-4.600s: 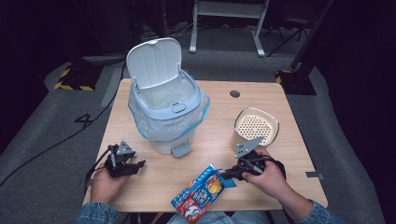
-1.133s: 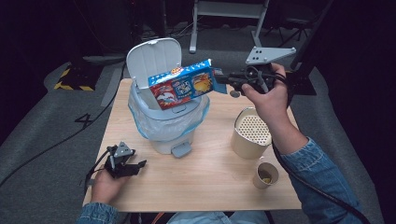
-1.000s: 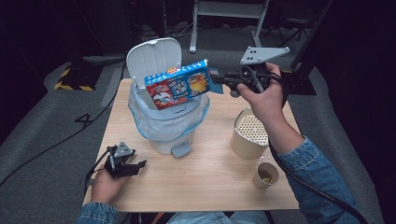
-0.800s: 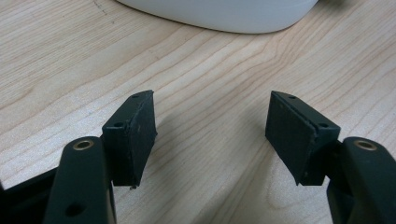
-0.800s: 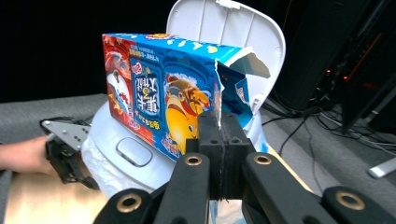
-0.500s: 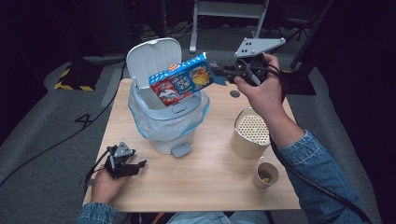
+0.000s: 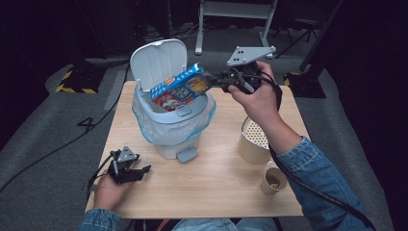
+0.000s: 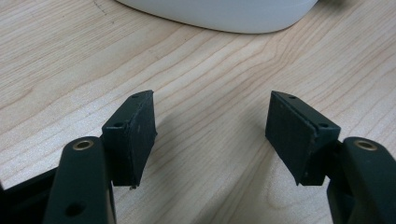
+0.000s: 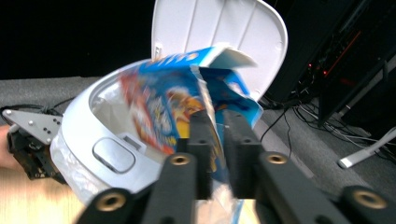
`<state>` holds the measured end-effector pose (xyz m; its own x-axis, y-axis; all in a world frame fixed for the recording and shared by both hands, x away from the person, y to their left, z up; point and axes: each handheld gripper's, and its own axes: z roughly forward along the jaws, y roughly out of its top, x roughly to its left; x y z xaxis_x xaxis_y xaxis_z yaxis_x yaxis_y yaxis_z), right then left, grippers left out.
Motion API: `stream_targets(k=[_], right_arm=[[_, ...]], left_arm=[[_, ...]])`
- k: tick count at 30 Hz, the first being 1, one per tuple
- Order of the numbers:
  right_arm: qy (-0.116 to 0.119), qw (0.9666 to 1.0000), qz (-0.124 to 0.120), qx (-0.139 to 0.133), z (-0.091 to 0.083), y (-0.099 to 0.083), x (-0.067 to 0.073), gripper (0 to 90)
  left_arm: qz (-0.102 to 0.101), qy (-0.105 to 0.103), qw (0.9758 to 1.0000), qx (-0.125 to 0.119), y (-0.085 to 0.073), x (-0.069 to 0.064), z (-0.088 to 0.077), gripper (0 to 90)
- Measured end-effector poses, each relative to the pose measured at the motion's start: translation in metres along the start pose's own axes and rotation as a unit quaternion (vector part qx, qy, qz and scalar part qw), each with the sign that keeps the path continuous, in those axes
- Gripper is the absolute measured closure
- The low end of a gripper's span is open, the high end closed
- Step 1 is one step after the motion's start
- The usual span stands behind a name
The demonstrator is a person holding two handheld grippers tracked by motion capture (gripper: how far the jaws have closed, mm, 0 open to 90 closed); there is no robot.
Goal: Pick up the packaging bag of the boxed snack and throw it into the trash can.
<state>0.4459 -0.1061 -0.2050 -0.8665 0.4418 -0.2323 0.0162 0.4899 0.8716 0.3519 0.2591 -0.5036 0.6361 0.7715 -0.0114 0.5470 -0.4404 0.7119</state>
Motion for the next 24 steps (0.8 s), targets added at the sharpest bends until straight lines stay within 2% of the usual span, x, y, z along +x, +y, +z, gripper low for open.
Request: stream_targets(k=[2, 5, 7, 10, 15, 17, 19, 24], right_arm=[[0.006, 1.0000, 0.001, -0.002, 0.003, 0.000, 0.002, 71.8], [0.000, 0.9999, 0.003, -0.015, 0.004, -0.001, 0.003, 60.4], [0.009, 0.9995, 0.014, -0.027, 0.002, -0.004, 0.002, 52.6], [0.007, 0.9994, 0.019, -0.029, -0.003, -0.010, -0.001, 48.0], [0.023, 0.9986, 0.041, -0.026, -0.017, -0.025, -0.011, 35.5], [0.030, 0.9982, 0.044, -0.026, -0.023, -0.034, -0.014, 32.4], [0.029, 0.9983, 0.044, -0.026, -0.028, -0.042, -0.016, 25.8], [0.029, 0.9973, 0.063, -0.025, -0.045, -0.065, -0.022, 21.4]], left_arm=[[0.000, 0.000, 1.0000, 0.000, 0.000, 0.000, 0.000, 33.6], [0.000, 0.000, 1.0000, 0.000, 0.000, 0.000, 0.000, 33.6], [0.000, 0.000, 1.0000, 0.000, 0.000, 0.000, 0.000, 33.5], [0.000, 0.000, 1.0000, 0.000, 0.000, 0.000, 0.000, 33.5], [0.000, -0.002, 1.0000, 0.001, 0.000, 0.000, 0.000, 33.4], [0.000, -0.001, 1.0000, 0.001, 0.000, 0.000, 0.000, 33.4], [0.002, -0.001, 1.0000, 0.002, 0.001, 0.001, 0.000, 33.3], [0.003, -0.003, 1.0000, 0.001, 0.002, 0.003, 0.001, 33.2]])
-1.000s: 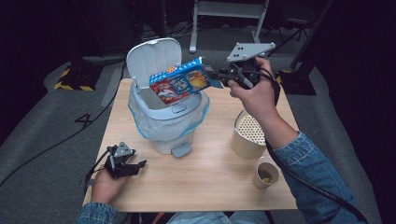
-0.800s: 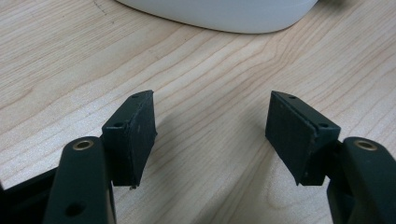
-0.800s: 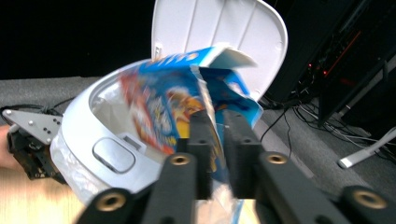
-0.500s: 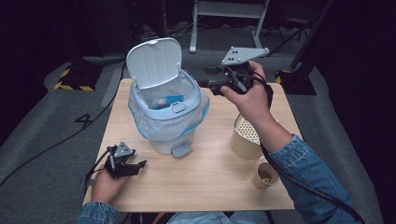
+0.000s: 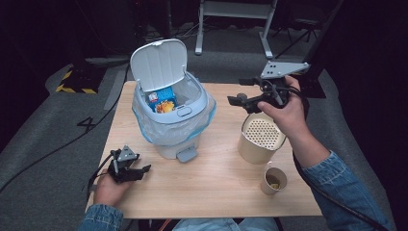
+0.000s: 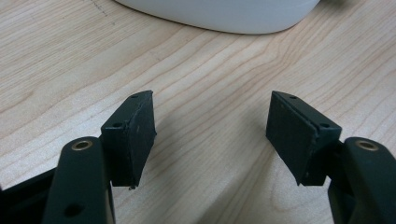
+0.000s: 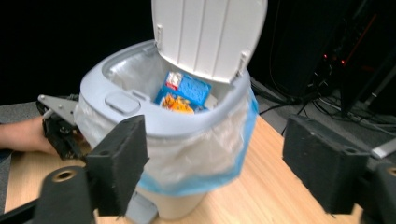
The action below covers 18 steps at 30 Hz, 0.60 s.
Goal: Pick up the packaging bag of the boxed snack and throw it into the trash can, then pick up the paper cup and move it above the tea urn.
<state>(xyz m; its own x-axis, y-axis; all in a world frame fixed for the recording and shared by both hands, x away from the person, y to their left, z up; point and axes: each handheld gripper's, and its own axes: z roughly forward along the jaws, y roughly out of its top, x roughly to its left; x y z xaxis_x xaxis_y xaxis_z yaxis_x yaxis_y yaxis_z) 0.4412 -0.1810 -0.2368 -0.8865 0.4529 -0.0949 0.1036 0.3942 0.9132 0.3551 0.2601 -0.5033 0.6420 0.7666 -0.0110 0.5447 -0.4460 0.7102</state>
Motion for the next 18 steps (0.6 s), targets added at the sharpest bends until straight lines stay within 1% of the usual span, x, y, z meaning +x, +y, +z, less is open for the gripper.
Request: stream_targets(k=[3, 5, 9, 15, 18], right_arm=[[-0.003, 0.9999, 0.010, -0.002, -0.013, -0.012, -0.002, 19.7], [-0.005, 0.9999, 0.012, 0.002, -0.020, -0.018, -0.003, 19.3], [-0.011, 0.9998, 0.014, 0.011, -0.036, -0.034, -0.001, 18.4], [-0.016, 0.9995, 0.025, 0.013, -0.058, -0.056, 0.001, 18.3], [-0.021, 0.9992, 0.029, 0.018, -0.069, -0.070, 0.001, 18.3]], left_arm=[[-0.004, -0.002, 1.0000, 0.001, 0.000, 0.000, 0.000, 33.3], [-0.005, -0.001, 1.0000, 0.002, 0.000, 0.001, 0.000, 33.4], [-0.003, 0.000, 1.0000, 0.002, 0.000, 0.001, 0.000, 33.4], [-0.005, 0.002, 1.0000, 0.003, 0.001, 0.001, 0.000, 33.4], [-0.007, 0.002, 1.0000, 0.003, 0.001, 0.001, 0.000, 33.4]])
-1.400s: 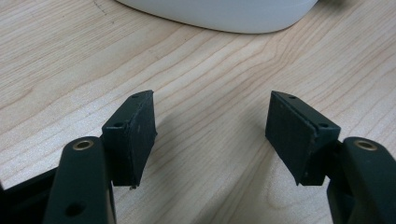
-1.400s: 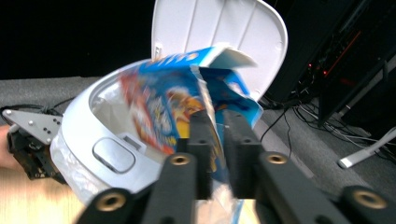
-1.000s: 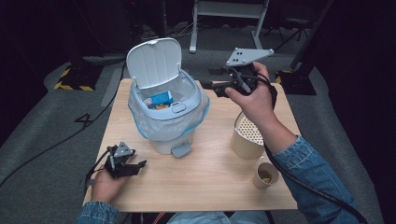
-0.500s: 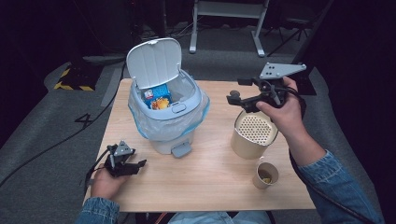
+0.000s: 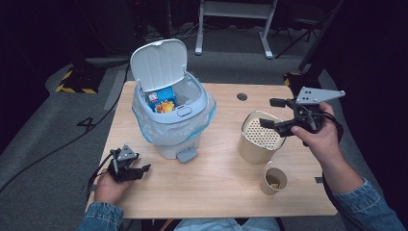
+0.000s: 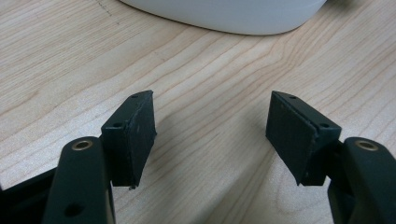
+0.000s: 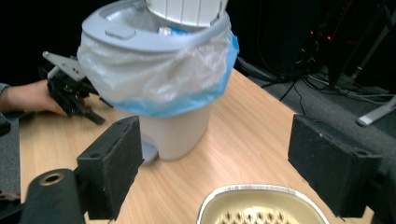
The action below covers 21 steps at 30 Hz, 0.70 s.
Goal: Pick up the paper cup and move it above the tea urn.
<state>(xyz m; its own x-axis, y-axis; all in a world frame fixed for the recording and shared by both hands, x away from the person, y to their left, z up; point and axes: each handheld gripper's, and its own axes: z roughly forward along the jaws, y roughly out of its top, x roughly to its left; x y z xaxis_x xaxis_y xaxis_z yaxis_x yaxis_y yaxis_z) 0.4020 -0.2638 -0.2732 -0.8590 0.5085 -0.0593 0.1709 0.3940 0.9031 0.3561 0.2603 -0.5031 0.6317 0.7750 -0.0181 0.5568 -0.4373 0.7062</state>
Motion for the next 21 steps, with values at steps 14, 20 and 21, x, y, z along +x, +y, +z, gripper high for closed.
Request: stream_targets(k=[14, 20, 21], right_arm=[[-0.012, 0.9987, 0.016, 0.048, -0.025, -0.065, -0.005, 18.2], [-0.012, 0.9974, 0.020, 0.068, -0.037, -0.087, -0.001, 18.4], [-0.012, 0.9971, 0.021, 0.073, -0.040, -0.093, 0.001, 18.4]], left_arm=[[-0.003, 0.004, 1.0000, -0.002, -0.001, 0.000, 0.000, 33.3], [-0.001, 0.005, 1.0000, -0.002, -0.001, 0.000, 0.000, 33.3], [-0.001, 0.005, 1.0000, -0.002, -0.001, 0.001, 0.000, 33.3]])
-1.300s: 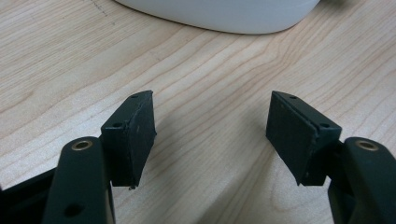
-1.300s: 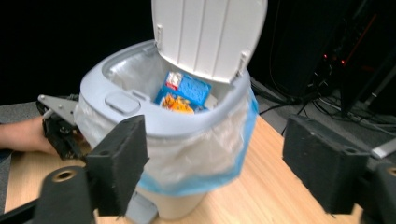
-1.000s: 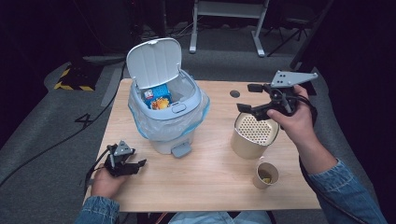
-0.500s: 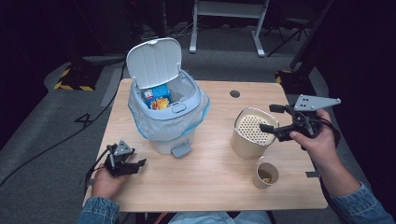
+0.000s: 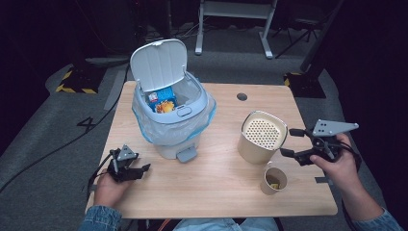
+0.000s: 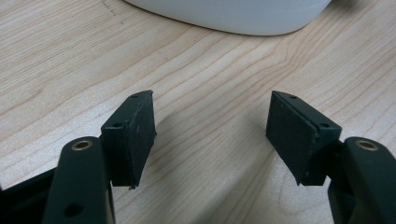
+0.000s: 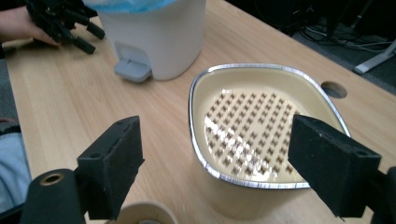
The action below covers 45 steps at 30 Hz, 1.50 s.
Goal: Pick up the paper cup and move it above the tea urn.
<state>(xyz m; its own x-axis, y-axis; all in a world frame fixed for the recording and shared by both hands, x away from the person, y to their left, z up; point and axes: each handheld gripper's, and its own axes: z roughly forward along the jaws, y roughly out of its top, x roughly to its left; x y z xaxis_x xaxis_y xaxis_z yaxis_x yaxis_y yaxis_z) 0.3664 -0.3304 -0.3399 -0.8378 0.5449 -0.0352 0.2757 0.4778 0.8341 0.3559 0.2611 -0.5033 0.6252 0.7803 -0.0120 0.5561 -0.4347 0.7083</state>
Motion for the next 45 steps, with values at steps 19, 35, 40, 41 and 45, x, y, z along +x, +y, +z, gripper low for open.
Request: stream_targets(k=[19, 35, 40, 41, 45], right_arm=[[0.033, 0.9980, 0.045, 0.032, -0.008, -0.087, 0.021, 16.6], [0.060, 0.9955, 0.062, 0.039, 0.021, -0.126, 0.040, 16.9], [0.054, 0.9960, 0.065, 0.028, 0.033, -0.134, 0.043, 16.9], [0.053, 0.9962, 0.065, 0.024, 0.035, -0.136, 0.043, 16.8], [0.049, 0.9968, 0.059, 0.022, 0.044, -0.141, 0.045, 16.7]], left_arm=[[-0.004, 0.001, 1.0000, -0.001, 0.000, 0.000, 0.000, 33.3], [-0.004, 0.001, 1.0000, -0.002, 0.000, -0.001, 0.000, 33.2], [-0.004, 0.001, 1.0000, -0.002, 0.000, -0.001, 0.000, 33.2], [-0.004, 0.001, 1.0000, -0.002, 0.000, -0.001, 0.001, 33.2], [-0.003, 0.001, 1.0000, -0.002, 0.000, 0.000, 0.000, 33.3]])
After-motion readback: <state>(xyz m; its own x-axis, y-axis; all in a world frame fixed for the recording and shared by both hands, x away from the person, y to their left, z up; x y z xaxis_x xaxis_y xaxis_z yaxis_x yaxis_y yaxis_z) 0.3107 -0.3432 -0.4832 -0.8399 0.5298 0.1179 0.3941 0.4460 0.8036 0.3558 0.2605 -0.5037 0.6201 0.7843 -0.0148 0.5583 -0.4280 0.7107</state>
